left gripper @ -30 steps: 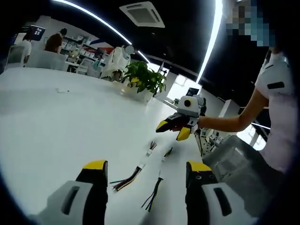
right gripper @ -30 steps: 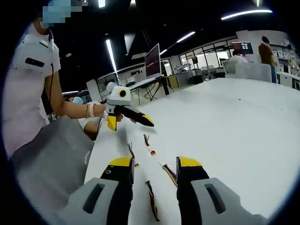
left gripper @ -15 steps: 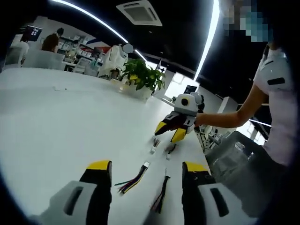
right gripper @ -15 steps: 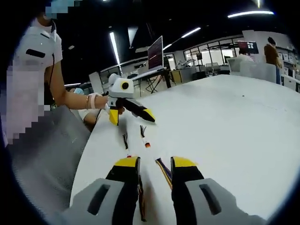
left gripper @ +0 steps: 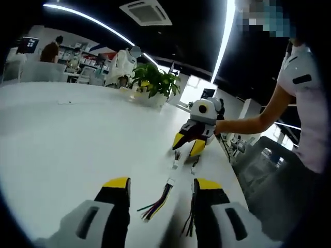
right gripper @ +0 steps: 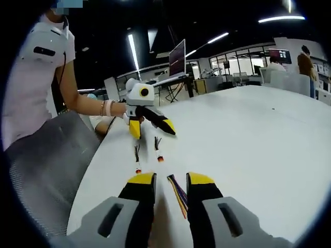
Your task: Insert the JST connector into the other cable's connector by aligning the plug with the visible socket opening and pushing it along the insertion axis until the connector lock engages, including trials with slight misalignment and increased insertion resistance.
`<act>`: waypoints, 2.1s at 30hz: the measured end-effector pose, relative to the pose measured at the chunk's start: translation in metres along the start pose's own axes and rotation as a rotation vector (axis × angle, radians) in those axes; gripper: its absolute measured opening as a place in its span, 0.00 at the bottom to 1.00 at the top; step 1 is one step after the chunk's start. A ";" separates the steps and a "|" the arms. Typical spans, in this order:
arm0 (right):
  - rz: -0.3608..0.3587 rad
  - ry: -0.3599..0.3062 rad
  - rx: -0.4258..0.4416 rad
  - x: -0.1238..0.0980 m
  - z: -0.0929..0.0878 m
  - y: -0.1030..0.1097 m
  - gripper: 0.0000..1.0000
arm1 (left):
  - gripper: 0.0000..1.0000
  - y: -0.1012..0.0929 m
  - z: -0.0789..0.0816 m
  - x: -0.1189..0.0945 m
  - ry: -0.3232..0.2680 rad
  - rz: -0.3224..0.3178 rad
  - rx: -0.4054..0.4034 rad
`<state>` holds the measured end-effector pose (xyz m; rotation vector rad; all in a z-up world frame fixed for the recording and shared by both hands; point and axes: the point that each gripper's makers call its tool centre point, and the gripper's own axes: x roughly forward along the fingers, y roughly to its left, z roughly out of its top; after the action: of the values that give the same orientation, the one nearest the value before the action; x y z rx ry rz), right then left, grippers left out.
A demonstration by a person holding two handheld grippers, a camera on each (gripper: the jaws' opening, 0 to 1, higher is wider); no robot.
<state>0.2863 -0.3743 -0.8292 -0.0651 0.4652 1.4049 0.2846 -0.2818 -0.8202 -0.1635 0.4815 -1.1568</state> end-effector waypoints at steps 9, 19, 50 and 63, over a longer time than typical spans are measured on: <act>0.029 0.019 -0.057 0.004 -0.007 0.006 0.21 | 0.41 -0.006 0.007 0.015 -0.044 -0.067 0.119; 0.055 0.023 -0.066 0.013 -0.011 0.006 0.20 | 0.29 -0.005 -0.007 0.019 -0.019 -0.105 0.172; 0.051 -0.006 -0.140 0.031 -0.005 0.017 0.05 | 0.05 -0.011 -0.014 0.032 0.014 -0.105 0.314; 0.052 -0.028 -0.123 0.031 0.003 0.012 0.04 | 0.01 -0.008 -0.012 0.033 0.009 -0.129 0.319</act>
<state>0.2781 -0.3418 -0.8345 -0.1337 0.3597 1.4829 0.2831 -0.3136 -0.8372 0.0880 0.2919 -1.3448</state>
